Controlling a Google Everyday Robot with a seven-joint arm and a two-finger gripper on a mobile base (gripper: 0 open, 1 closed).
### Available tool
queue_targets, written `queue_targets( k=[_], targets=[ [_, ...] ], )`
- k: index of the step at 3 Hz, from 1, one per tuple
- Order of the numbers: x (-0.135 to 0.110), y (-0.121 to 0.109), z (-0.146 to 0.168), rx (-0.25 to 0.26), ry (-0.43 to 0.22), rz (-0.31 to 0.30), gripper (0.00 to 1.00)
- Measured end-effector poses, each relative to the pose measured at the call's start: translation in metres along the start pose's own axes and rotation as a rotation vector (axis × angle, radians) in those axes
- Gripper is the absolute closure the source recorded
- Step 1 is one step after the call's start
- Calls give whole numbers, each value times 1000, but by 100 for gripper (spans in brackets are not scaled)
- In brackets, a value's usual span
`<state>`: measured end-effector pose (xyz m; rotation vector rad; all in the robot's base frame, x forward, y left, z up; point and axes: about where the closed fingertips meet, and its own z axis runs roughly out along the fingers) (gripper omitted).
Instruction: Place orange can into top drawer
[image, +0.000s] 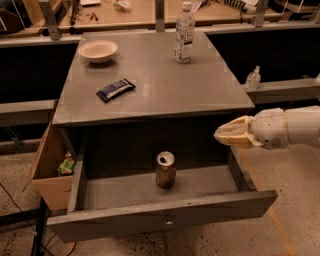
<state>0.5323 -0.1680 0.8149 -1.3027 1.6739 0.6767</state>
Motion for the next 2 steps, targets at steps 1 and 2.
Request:
queue_targets(
  k=[1, 2],
  targets=[
    [-44, -15, -35, 97, -81, -35, 100],
    [-48, -16, -35, 103, -90, -36, 83]
  ],
)
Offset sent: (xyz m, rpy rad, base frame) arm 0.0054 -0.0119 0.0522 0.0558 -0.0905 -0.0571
